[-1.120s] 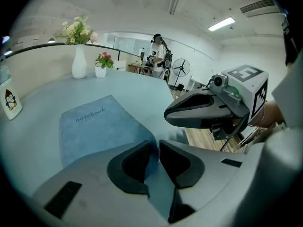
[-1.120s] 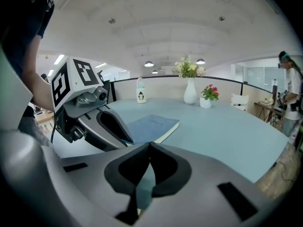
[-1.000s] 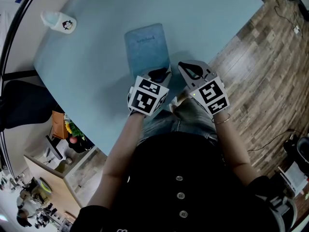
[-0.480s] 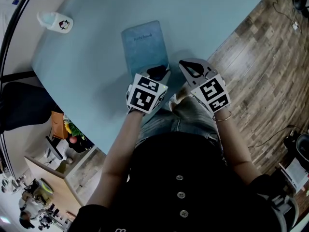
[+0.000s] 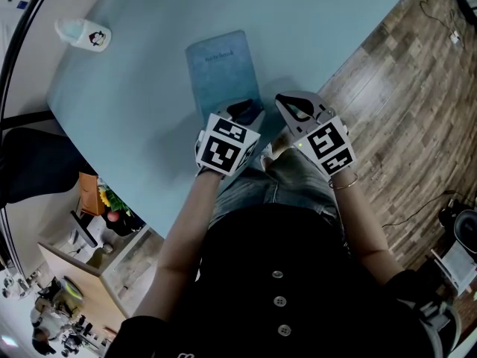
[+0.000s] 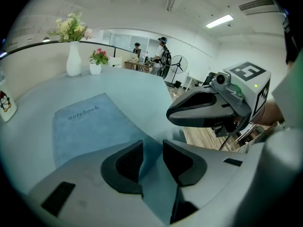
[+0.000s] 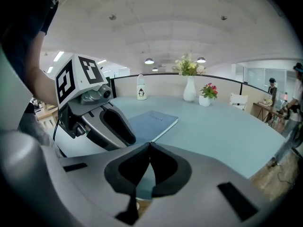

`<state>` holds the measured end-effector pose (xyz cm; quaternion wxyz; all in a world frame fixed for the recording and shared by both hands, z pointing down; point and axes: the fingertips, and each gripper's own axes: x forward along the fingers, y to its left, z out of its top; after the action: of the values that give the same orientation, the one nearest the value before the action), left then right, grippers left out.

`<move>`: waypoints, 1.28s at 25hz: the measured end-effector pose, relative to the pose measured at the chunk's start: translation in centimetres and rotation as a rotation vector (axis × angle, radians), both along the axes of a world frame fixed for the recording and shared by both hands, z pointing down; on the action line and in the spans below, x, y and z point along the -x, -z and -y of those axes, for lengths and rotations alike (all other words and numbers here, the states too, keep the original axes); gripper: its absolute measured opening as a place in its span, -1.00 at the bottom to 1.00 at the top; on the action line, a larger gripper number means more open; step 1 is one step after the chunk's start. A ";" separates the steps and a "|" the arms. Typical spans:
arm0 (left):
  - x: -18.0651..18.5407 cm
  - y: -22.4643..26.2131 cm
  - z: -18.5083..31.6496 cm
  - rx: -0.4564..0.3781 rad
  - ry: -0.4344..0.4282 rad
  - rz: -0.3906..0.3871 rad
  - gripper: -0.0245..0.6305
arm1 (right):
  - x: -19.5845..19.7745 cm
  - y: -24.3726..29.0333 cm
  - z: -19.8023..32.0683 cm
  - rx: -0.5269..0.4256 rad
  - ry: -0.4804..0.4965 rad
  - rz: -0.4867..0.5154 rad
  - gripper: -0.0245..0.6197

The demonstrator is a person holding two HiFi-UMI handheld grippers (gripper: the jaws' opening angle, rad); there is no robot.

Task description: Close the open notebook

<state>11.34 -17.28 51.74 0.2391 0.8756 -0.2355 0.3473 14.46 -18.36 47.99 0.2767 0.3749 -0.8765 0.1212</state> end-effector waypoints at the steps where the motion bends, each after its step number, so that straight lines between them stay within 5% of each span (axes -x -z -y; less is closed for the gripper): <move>1: -0.1 0.0 0.0 0.004 0.000 -0.004 -0.57 | 0.0 0.0 0.1 0.000 -0.002 0.002 -0.92; 12: -0.5 0.3 -0.7 0.037 -0.021 -0.021 -0.42 | -0.2 -0.3 0.6 0.010 -0.006 -0.003 -0.92; 21: 0.2 2.1 -1.0 0.095 0.031 -0.118 -0.40 | -0.3 0.0 1.5 0.052 -0.051 0.042 -0.92; 32: 3.9 5.1 0.9 0.009 0.129 -0.200 -0.42 | 0.3 1.6 3.2 0.023 -0.076 0.050 -0.92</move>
<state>7.45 -18.17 46.64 0.2874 0.8879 -0.2646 0.2431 14.15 -21.53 46.44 0.2543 0.4015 -0.8668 0.1511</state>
